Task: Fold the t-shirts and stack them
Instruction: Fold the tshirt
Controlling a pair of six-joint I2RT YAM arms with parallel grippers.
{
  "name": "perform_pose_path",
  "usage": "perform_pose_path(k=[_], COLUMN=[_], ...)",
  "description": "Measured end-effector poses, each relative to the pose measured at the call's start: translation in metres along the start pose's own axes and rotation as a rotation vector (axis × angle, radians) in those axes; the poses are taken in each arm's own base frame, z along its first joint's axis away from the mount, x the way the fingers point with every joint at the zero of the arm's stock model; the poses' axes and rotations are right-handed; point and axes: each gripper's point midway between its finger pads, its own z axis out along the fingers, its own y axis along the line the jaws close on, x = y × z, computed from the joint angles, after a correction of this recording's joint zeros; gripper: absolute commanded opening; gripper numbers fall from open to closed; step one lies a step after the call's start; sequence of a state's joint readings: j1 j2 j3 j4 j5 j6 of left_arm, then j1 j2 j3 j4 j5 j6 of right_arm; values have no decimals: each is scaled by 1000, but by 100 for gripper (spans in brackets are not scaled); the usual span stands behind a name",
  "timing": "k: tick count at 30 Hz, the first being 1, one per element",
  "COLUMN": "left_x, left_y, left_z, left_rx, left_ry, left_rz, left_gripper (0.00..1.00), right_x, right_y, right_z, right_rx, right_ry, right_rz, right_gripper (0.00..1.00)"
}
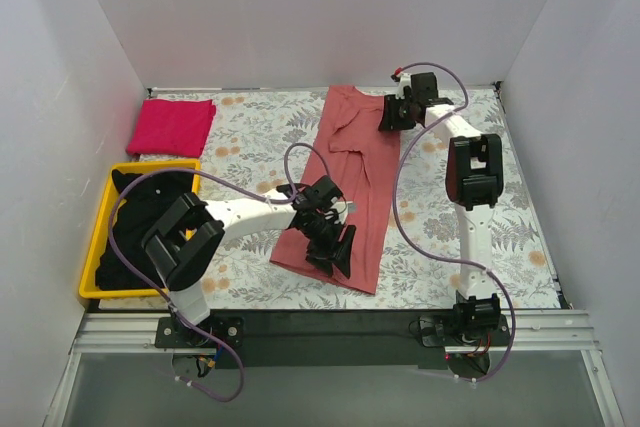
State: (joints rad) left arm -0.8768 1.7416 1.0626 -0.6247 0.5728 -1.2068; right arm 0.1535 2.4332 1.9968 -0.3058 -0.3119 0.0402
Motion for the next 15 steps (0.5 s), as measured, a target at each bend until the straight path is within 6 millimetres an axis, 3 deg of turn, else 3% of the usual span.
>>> perform_pose_path(k=[4,8,12,15], left_x=[-33,-70,-93,-105], left_y=[-23,-34,-10,29], left_z=[-13,-36,-71,-99], left_rx=[4,-26,-56,-96], left_ry=[-93,-242,-381,-484], left_rz=[29,40,-33,-128], left_gripper=[56,57,57,57], right_x=[20,34,31,45], right_y=[12,40,91,131], right_z=[-22,-76,-123,-138], right_rx=[42,96,98,59], right_ry=[56,84,27,14], right_rz=[-11,-4,-9,-19], right_gripper=[50,50,50,49])
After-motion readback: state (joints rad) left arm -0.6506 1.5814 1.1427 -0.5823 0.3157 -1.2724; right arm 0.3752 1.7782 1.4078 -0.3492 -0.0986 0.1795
